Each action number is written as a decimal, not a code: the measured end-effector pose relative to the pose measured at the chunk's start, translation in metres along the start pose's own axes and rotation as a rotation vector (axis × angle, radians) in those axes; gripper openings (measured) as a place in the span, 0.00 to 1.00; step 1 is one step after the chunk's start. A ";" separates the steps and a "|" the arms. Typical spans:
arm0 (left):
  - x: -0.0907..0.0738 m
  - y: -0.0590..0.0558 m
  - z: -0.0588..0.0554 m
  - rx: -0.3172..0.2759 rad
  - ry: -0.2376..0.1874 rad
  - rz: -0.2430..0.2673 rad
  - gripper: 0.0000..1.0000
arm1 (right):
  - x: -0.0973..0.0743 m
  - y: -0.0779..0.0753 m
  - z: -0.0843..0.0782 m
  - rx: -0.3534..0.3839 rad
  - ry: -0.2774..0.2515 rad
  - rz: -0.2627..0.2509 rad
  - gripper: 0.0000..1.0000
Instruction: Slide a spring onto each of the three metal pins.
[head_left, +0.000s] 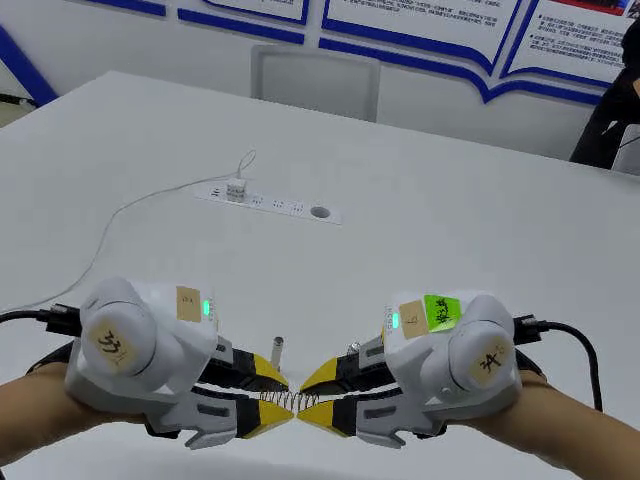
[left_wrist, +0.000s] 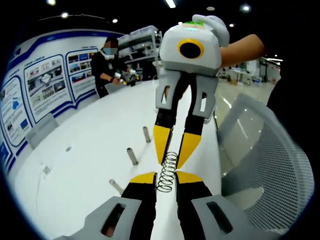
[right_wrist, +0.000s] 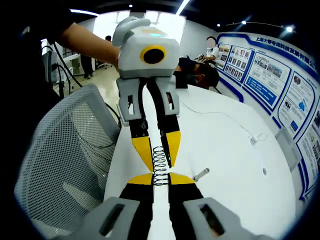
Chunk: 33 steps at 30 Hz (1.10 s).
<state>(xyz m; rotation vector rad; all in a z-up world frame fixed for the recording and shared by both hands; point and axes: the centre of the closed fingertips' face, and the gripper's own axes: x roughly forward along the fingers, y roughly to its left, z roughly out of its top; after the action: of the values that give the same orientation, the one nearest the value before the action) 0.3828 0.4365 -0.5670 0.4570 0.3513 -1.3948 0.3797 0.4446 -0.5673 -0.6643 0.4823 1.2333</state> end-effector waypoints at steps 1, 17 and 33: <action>0.000 -0.001 0.000 0.008 -0.001 -0.005 0.14 | 0.000 0.000 0.000 -0.001 -0.001 0.002 0.11; 0.004 -0.007 0.006 0.138 0.011 -0.027 0.11 | -0.002 -0.001 -0.014 0.033 0.054 0.011 0.13; -0.002 0.001 0.005 0.106 -0.026 0.016 0.11 | -0.015 -0.004 0.019 0.131 -0.108 0.052 0.11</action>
<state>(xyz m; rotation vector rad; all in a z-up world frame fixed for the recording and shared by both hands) 0.3837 0.4361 -0.5613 0.5269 0.2526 -1.4072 0.3794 0.4463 -0.5430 -0.4746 0.4884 1.2675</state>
